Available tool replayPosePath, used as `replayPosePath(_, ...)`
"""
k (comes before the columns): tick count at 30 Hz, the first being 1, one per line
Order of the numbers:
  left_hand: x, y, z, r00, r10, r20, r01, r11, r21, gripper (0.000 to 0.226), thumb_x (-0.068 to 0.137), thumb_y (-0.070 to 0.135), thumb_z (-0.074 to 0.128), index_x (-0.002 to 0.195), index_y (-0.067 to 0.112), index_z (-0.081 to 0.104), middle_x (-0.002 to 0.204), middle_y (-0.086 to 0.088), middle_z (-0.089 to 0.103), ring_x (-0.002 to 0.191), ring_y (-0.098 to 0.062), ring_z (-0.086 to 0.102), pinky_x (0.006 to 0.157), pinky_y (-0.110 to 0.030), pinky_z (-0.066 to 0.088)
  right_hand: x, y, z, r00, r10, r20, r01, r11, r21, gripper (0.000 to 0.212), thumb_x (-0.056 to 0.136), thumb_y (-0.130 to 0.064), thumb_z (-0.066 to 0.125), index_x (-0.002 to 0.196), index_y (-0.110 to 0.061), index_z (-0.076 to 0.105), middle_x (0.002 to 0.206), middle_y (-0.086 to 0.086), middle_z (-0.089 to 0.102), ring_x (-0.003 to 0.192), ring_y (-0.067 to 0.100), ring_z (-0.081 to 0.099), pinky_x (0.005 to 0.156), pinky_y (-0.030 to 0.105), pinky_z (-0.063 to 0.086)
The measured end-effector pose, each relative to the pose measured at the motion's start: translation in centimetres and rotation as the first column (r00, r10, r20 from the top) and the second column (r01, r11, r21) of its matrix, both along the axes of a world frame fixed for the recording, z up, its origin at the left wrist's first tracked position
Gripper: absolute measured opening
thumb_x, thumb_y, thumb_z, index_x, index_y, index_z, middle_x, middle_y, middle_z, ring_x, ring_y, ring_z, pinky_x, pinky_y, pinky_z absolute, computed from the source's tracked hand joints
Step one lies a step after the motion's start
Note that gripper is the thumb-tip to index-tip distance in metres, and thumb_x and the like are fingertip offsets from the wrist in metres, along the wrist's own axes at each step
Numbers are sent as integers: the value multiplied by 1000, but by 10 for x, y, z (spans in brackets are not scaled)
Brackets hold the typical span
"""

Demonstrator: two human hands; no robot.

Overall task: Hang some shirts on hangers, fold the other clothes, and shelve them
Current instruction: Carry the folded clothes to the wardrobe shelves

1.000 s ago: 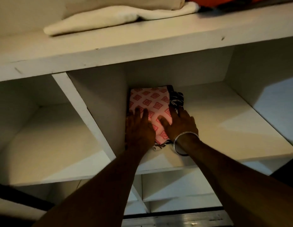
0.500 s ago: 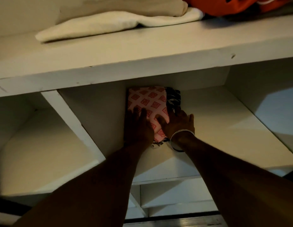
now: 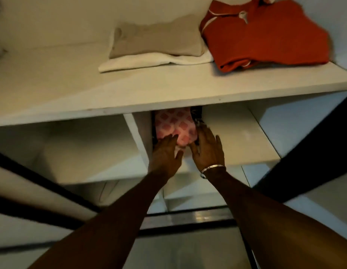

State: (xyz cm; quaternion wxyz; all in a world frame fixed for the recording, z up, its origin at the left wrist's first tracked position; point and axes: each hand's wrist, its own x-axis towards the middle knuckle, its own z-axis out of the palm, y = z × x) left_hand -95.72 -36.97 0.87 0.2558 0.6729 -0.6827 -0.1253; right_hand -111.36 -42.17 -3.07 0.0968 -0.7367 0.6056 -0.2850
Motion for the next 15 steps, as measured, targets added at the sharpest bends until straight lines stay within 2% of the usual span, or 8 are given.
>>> replayPosePath(2, 10, 40, 3, 1000, 3, 15, -3, 1000, -19, 59, 100, 37, 59, 153, 21, 41, 155, -6, 46, 142, -25, 42, 115, -40, 39, -3, 44, 11, 998, -20, 67, 22, 999, -40, 58, 101, -37, 50, 153, -18, 34, 159, 7, 36, 148, 22, 31, 121, 52, 25)
replayPosePath(6, 46, 104, 22, 993, 16, 113, -6, 996, -89, 54, 100, 39, 59, 149, 23, 47, 152, -4, 49, 140, -22, 45, 115, -41, 41, 7, 95, 50, 990, 15, 137, 4, 990, -140, 52, 103, -33, 49, 151, -16, 38, 158, 7, 38, 146, 21, 34, 117, 48, 32)
replayPosePath(8, 68, 115, 40, 989, 64, 130, -49, 993, -111, 52, 99, 38, 61, 147, 23, 50, 150, -3, 52, 139, -21, 47, 114, -41, 42, 15, 109, 75, 983, 54, 176, -17, 979, -205, 50, 103, -30, 52, 149, -16, 40, 157, 5, 39, 145, 20, 35, 116, 46, 35)
replayPosePath(11, 96, 124, 69, 980, 120, 160, -82, 970, -228, 48, 97, 35, 64, 142, 20, 56, 145, -4, 56, 134, -22, 52, 111, -40, 45, 28, 116, 113, 962, 136, 238, -62, 954, -294, 48, 102, -28, 53, 146, -14, 44, 153, 5, 43, 142, 22, 39, 112, 47, 38)
replayPosePath(13, 109, 117, 98, 970, 183, 161, -122, 936, -329, 44, 97, 31, 65, 138, 18, 59, 141, -4, 59, 129, -21, 56, 108, -36, 47, 38, 109, 141, 954, 189, 231, -98, 929, -356, 45, 101, -27, 53, 144, -12, 47, 150, 6, 47, 140, 23, 42, 109, 48, 40)
replayPosePath(15, 116, 110, 133, 959, 246, 144, -166, 893, -419, 43, 97, 30, 65, 137, 17, 58, 140, -4, 59, 127, -20, 56, 105, -38, 49, 48, 100, 175, 944, 258, 205, -152, 893, -424, 44, 101, -29, 52, 142, -13, 50, 146, 5, 51, 138, 23, 44, 108, 48, 41)
